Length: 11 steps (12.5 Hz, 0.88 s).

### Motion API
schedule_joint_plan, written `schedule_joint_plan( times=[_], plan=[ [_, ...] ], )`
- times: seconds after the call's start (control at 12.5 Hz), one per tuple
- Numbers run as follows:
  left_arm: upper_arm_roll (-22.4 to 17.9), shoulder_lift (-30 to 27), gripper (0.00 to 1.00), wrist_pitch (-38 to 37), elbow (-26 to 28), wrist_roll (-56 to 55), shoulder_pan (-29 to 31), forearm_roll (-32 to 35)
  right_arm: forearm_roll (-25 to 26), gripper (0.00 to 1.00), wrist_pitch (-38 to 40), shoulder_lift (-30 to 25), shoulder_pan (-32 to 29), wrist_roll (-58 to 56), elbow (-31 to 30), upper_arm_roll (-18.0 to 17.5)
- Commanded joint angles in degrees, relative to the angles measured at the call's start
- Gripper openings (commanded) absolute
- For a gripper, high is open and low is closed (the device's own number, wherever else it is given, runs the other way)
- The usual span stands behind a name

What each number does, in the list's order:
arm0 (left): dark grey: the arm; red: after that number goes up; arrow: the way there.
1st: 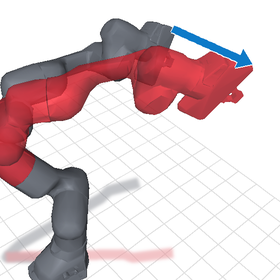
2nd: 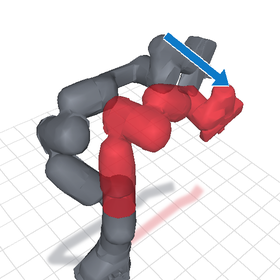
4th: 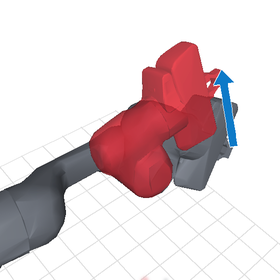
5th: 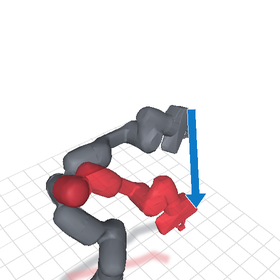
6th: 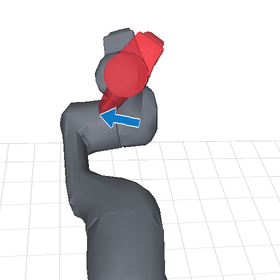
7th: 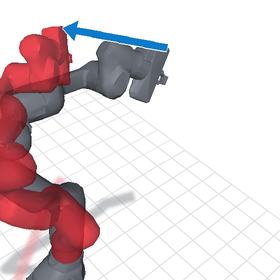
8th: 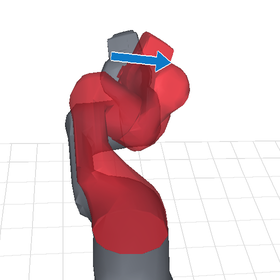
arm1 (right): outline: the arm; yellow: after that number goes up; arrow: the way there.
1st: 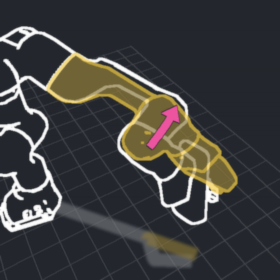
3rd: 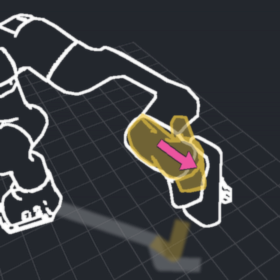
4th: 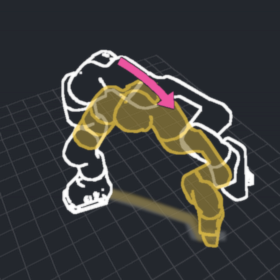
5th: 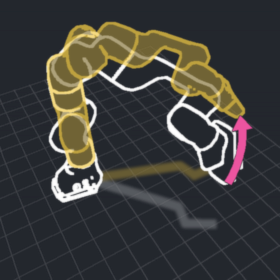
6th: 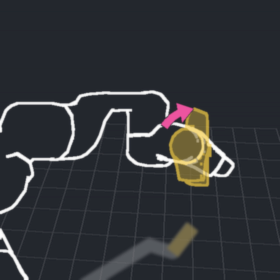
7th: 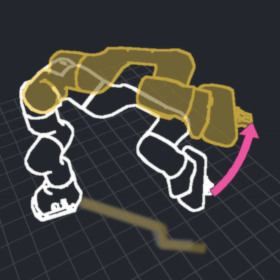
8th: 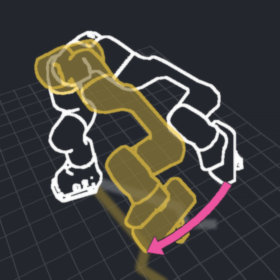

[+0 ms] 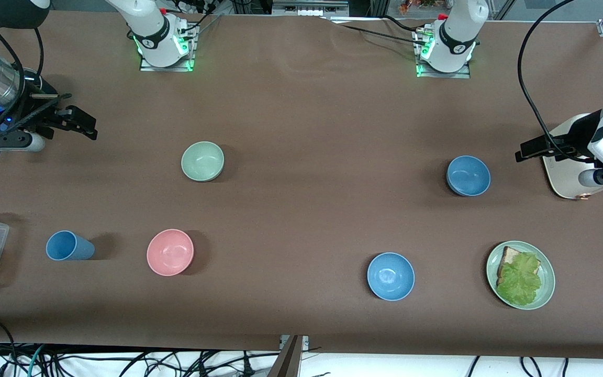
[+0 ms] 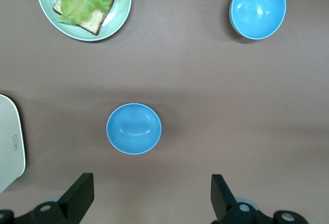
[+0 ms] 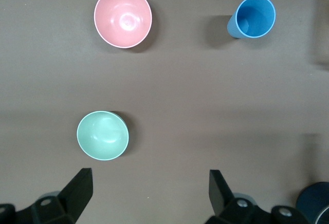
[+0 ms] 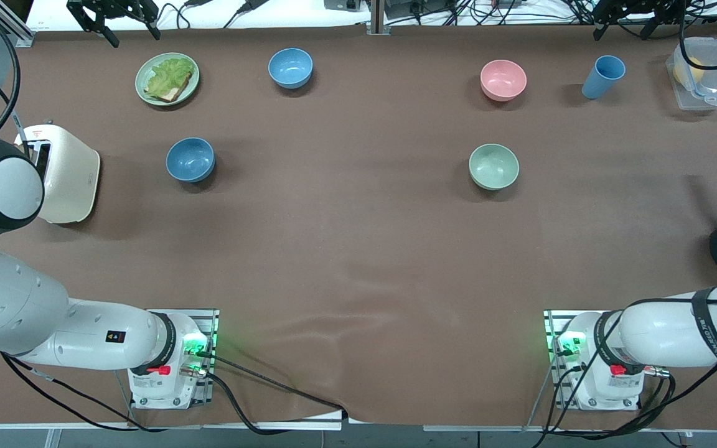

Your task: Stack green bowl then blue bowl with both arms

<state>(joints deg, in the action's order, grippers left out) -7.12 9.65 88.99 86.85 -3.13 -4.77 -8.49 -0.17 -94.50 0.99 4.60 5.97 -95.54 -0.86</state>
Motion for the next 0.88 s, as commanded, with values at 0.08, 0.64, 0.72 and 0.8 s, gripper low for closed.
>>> schedule_joint_plan(
  times=[0.08,0.64,0.72,0.8],
  plan=[
    [0.09,0.9,1.0,-1.28,-2.03,-0.56,-0.07,1.2,0.52,1.0,0.81,0.85,-0.38,0.71,1.94,-0.37],
    [0.09,0.9,1.0,-1.28,-2.03,-0.56,-0.07,1.2,-0.09,1.0,-1.21,1.29,-0.55,0.36,1.94,-0.28],
    [0.09,0.9,1.0,-1.28,-2.03,-0.56,-0.07,1.2,-0.09,1.0,-1.21,1.29,-0.47,0.71,1.94,-0.37],
    [0.09,0.9,1.0,-1.28,-2.03,-0.56,-0.07,1.2,-0.09,1.0,-1.12,1.64,-0.29,0.71,1.94,-0.46]
  ],
)
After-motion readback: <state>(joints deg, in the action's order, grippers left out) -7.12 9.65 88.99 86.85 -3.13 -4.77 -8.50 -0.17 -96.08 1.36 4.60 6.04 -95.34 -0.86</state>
